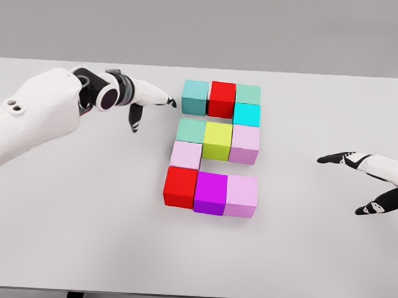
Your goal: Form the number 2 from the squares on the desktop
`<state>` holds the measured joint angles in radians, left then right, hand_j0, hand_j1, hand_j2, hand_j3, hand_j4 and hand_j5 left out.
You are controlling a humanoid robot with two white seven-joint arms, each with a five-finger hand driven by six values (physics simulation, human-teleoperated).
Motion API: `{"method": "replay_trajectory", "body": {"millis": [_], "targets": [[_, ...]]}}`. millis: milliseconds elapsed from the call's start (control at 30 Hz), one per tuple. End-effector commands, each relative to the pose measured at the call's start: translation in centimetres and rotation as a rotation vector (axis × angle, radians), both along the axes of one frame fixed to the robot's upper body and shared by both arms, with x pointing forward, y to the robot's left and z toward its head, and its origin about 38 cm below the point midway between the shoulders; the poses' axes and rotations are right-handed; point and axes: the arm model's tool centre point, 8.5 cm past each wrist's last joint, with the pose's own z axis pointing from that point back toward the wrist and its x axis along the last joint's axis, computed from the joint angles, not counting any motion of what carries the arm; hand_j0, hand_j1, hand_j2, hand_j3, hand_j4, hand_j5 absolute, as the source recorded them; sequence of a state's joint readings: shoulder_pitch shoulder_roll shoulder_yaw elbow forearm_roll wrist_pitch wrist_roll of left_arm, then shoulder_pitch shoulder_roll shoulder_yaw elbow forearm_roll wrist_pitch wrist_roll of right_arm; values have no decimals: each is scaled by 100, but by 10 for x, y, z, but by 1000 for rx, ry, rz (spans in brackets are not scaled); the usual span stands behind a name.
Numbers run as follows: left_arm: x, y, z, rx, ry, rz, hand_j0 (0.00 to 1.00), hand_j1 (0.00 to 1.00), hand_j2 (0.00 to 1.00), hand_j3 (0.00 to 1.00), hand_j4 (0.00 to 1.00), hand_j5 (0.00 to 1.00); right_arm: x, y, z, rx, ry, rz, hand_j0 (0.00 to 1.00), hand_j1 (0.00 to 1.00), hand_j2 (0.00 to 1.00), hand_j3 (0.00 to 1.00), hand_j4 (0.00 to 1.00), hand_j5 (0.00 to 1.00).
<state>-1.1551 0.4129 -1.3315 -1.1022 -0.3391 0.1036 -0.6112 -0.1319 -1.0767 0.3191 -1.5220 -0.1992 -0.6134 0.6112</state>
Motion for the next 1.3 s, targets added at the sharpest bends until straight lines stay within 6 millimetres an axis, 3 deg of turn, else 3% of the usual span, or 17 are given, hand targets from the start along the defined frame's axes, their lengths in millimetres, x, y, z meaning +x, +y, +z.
{"method": "replay_trajectory", "body": {"millis": [0, 600, 767, 1267], "targets": [[0, -2, 0, 0, -2, -1, 100, 100, 100, 100, 100, 100, 0, -1, 1, 6, 1, -5, 100, 100, 100, 100, 100, 100], [0, -13, 1, -6, -6, -16, 100, 100, 100, 100, 100, 100, 0, 1, 0, 8, -1, -1, 100, 100, 100, 100, 100, 100], [0, -14, 1, -7, -7, -17, 100, 100, 100, 100, 100, 100, -4, 14, 3, 17, -8, 40, 100, 100, 100, 100, 100, 100], [3, -12, 0, -3, -6, -9, 100, 100, 100, 100, 100, 100, -3, 9, 2, -9, -9, 31, 100, 100, 100, 100, 100, 100]]}}
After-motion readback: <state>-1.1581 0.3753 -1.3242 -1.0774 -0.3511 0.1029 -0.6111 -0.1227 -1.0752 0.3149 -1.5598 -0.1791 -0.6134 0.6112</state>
